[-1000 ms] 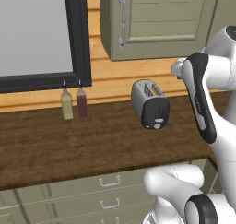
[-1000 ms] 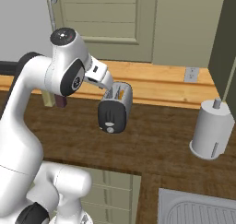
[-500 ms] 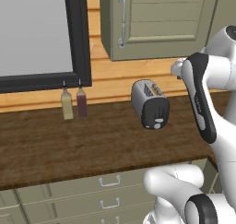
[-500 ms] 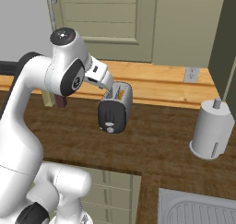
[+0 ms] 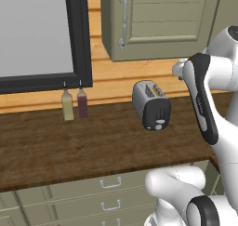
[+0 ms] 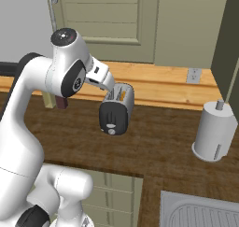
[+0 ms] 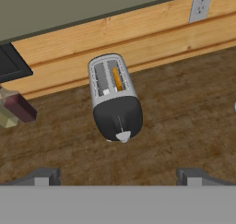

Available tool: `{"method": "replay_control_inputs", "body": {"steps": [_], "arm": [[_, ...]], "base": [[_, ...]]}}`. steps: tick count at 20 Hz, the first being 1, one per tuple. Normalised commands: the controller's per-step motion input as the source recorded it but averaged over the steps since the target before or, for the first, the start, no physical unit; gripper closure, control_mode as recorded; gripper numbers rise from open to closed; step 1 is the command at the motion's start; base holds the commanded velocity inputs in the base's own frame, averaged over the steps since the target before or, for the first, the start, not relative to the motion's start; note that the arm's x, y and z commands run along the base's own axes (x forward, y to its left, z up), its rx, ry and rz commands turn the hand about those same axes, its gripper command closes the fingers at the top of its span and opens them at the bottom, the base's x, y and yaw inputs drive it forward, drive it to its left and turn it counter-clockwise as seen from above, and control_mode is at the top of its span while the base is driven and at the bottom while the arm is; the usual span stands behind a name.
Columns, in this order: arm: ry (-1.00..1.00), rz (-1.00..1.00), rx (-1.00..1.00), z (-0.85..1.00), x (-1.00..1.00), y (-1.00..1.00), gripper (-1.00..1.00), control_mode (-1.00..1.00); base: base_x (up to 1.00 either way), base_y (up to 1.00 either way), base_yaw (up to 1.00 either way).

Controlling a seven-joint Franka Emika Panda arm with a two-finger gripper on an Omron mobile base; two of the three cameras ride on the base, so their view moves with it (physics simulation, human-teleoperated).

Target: Start the toaster. Once the lever pops up, take the bread to the plate on the dining counter.

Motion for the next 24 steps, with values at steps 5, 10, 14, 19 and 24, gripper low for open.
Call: {"method": "replay_control_inputs", "body": {"steps": [5, 10, 14, 19, 24], "arm": [[0.0, 0.0, 0.0, 0.0, 0.0, 0.0, -1.0, -1.0], [0.0, 0.0, 0.0, 0.0, 0.0, 0.0, -1.0, -1.0], [0.0, 0.0, 0.0, 0.0, 0.0, 0.0, -1.0, -1.0], [0.0, 0.0, 0.0, 0.0, 0.0, 0.0, -1.0, -1.0], [0.0, 0.0, 0.0, 0.0, 0.0, 0.0, -1.0, -1.0]], "base": [[0.0, 0.0, 0.0], [0.0, 0.0, 0.0], [0.0, 0.0, 0.0], [0.0, 0.0, 0.0], [0.0, 0.0, 0.0]]}}
